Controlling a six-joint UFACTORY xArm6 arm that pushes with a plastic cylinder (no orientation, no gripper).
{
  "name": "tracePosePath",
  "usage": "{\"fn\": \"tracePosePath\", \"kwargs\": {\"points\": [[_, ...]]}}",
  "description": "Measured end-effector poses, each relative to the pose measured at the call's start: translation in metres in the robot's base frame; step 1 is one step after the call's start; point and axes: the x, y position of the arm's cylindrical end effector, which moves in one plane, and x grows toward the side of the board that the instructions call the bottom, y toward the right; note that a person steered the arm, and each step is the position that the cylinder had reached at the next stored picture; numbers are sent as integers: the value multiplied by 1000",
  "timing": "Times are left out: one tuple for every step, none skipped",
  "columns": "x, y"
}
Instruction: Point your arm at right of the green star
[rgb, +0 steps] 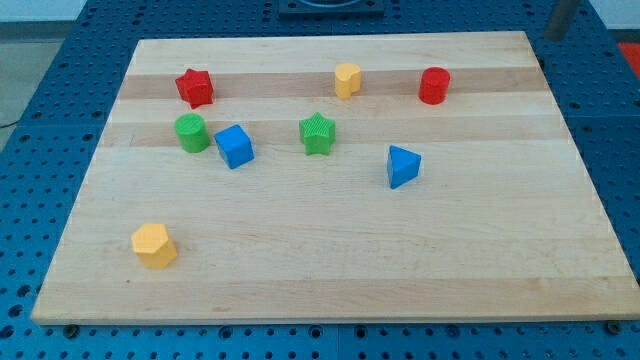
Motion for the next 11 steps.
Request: {"fn": "tracePosePath", "kwargs": {"points": [[0, 0], [26, 0], [78, -24], [86, -33], [86, -33], [103, -47], [113, -99], [108, -138], [146, -158], [174, -174], [175, -224]]}}
